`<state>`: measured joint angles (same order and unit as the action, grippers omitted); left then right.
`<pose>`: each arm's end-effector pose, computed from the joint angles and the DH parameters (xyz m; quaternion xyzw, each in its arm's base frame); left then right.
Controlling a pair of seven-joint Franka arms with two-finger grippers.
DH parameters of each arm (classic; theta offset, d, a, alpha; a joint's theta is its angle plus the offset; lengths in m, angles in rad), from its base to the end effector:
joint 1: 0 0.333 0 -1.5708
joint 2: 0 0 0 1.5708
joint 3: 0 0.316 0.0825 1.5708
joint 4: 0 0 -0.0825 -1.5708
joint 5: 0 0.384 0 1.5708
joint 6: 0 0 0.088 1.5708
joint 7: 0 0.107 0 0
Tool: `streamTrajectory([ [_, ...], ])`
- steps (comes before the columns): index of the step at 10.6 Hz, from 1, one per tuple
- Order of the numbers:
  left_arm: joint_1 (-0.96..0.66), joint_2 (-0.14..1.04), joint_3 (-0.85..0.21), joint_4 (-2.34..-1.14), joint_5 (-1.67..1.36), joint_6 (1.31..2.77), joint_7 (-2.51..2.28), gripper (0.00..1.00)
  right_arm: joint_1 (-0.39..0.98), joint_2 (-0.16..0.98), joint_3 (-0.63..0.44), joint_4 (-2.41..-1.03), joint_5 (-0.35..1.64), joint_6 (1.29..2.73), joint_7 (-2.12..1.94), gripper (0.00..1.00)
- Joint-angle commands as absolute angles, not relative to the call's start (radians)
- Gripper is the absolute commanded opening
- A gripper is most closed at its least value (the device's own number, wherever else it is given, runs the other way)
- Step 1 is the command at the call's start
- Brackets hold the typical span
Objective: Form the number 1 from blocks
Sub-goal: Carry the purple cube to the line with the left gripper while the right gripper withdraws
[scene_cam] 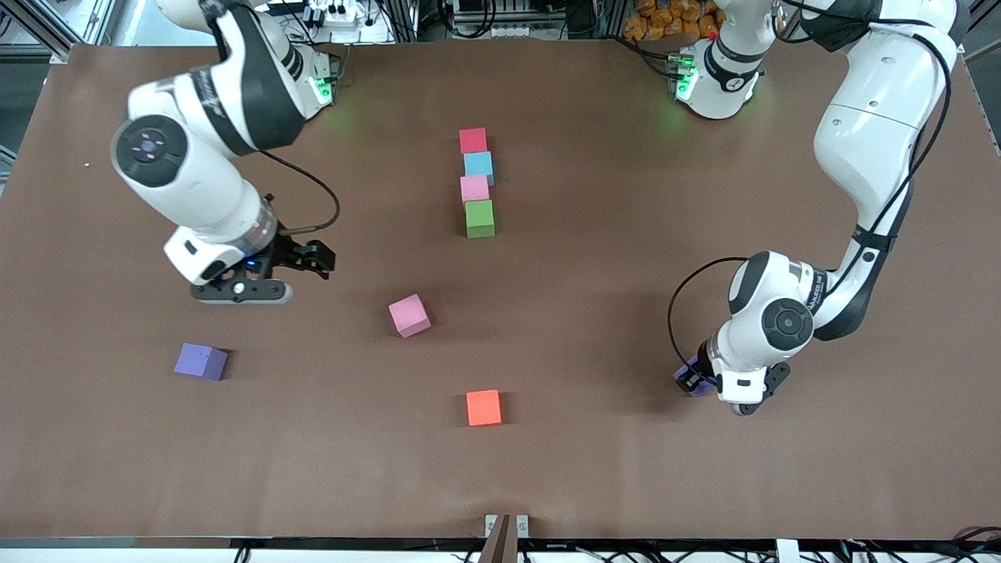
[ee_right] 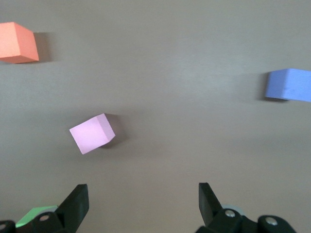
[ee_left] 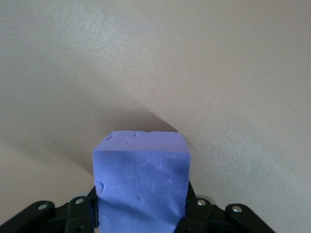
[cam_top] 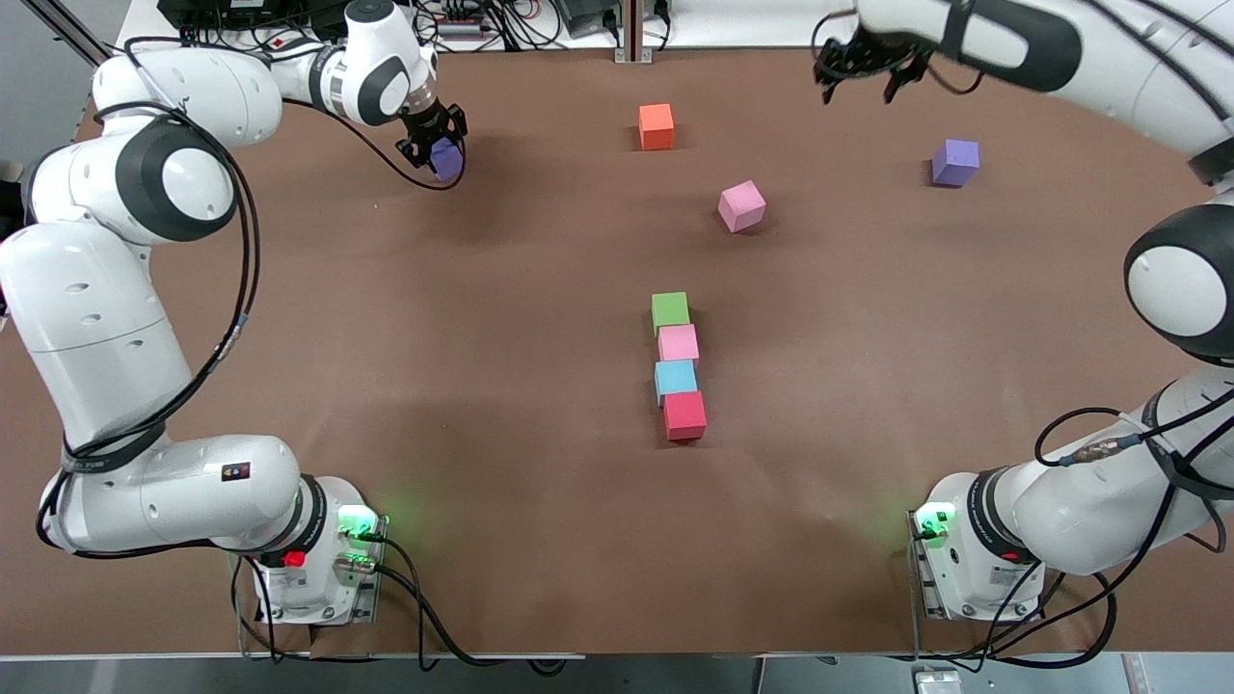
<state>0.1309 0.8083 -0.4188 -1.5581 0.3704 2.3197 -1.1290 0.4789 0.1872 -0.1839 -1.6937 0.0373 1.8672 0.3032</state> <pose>0.6884 -0.1505 0.2007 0.9370 0.3487 0.0065 0.0211 0.5873 0.1888 0.4831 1.0000 -0.0082 -0.0052 0.0008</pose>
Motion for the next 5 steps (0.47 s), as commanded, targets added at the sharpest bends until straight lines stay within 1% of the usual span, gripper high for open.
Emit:
streamTrajectory([
  [1, 0.074, 0.801, -0.419, -1.554, 0.386, 2.309, -1.112, 0.00, 0.416, 0.195, -0.166, -1.597, 0.021, 1.783, 0.275, 1.00],
  [2, 0.039, 0.792, -0.420, -1.554, 0.396, 2.295, -1.114, 0.00, 0.382, 0.192, -0.152, -1.577, 0.023, 1.769, 0.273, 1.00],
  [3, -0.010, 0.776, -0.426, -1.552, 0.396, 2.272, -1.115, 0.00, 0.323, 0.187, -0.108, -1.562, 0.023, 1.757, 0.261, 1.00],
  [5, -0.136, 0.761, -0.431, -1.545, 0.382, 2.256, -1.140, 0.00, 0.200, 0.181, -0.043, -1.491, 0.026, 1.673, 0.226, 1.00],
])
